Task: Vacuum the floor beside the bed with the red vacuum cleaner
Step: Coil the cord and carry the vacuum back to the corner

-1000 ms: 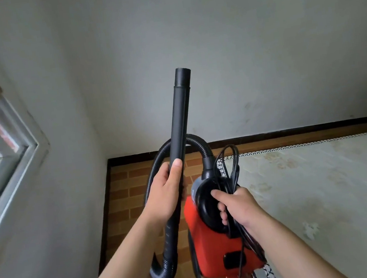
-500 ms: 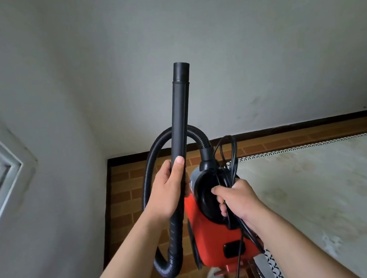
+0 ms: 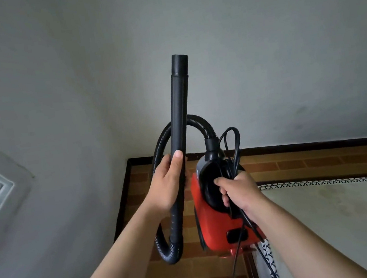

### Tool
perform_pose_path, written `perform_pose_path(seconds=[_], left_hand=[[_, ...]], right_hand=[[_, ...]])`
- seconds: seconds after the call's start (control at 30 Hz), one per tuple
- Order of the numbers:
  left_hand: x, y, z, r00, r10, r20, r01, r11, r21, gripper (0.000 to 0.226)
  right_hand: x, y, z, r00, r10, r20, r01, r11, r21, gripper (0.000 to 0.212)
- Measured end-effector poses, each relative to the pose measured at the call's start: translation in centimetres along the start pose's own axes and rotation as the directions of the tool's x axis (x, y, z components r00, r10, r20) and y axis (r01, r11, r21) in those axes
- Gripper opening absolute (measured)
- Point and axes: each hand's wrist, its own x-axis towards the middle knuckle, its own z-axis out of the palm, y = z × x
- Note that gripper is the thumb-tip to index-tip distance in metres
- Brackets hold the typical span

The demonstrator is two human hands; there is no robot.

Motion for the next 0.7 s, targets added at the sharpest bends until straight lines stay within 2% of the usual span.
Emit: perform_pose_path(seconds=[0.17, 0.4, 0.5, 0.7], left_hand=[[5.2, -0.3, 0.5, 0.999, -0.035, -0.015, 0.034, 0.999, -0.043, 0.069], [14.9, -3.4, 0.2, 0.992, -0.123, 0.029, 0.125, 0.989, -0.084, 0.062], [19.7, -4.2, 0.0, 0.988, -0.149, 0.045, 0.153, 0.984, -0.096, 0.066], [28.2, -4.6, -0.4, 0.978, -0.174, 0.117, 0.181, 0.982, -0.052, 0.066]], right_hand=[[5.5, -1.5, -0.6, 0.999, 0.033, 0.022, -0.034, 0.998, 0.049, 0.014], [14.4, -2.7, 0.5, 0.993, 0.114, -0.030, -0.112, 0.991, 0.072, 0.010], [18.3, -4.0, 1.1, 0.988, 0.146, -0.046, -0.141, 0.986, 0.086, 0.010], [24.6, -6.0, 1.3, 0.971, 0.218, -0.094, -0.207, 0.971, 0.122, 0.002]])
